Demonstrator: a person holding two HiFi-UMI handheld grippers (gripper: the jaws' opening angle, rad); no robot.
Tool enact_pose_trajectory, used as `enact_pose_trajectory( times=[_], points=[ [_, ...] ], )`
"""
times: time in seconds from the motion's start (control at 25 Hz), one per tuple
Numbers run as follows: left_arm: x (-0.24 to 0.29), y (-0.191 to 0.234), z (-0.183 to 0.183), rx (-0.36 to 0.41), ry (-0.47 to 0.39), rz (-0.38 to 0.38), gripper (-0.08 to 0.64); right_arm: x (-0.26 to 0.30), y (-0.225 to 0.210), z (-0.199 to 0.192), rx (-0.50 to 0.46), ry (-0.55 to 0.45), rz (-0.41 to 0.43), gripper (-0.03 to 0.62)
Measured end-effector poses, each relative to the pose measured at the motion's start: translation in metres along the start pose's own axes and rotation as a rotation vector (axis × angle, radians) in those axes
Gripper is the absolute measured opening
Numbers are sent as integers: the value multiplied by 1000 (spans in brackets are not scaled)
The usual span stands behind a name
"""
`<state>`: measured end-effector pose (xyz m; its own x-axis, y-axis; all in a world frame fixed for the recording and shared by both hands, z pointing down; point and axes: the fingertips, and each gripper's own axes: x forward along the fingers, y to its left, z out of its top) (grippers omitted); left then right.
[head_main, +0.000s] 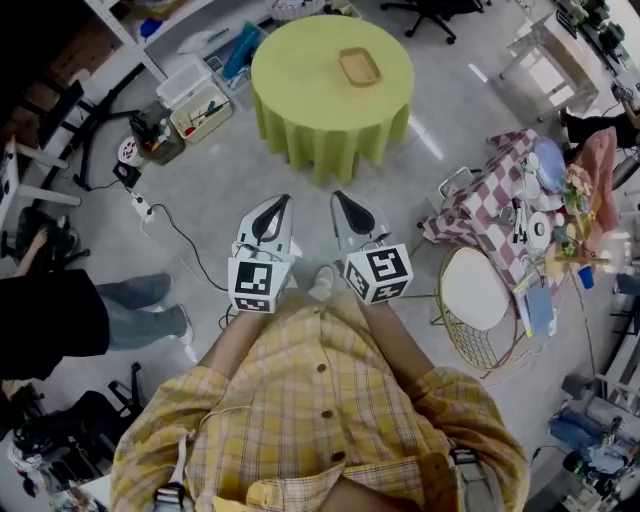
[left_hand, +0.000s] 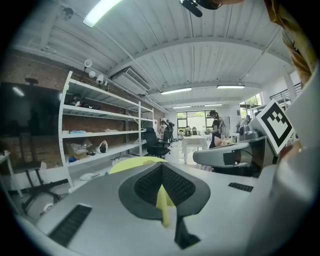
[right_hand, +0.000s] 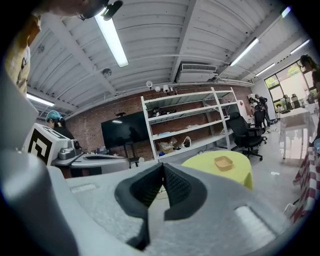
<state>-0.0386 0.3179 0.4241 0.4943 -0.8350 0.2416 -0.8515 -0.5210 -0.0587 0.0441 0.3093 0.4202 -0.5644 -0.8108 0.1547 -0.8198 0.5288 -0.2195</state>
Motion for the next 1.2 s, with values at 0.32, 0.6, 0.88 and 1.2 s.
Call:
enact_pose_trajectory(
  times=[0.32, 0.6, 0.88, 1.2],
  points=[
    [1, -3, 1, -12, 10, 49, 3, 0, -1, -4, 3, 5, 51, -2],
    [20, 3, 7, -13, -2, 37, 3, 10, -15, 2, -12, 14, 39, -2],
    [45, 3, 3, -8, -4, 12, 3, 23, -34, 0, -11, 21, 33, -2],
    [75, 20, 8, -53, -27, -1, 3, 52, -52, 9, -27, 38, 27, -2]
  ],
)
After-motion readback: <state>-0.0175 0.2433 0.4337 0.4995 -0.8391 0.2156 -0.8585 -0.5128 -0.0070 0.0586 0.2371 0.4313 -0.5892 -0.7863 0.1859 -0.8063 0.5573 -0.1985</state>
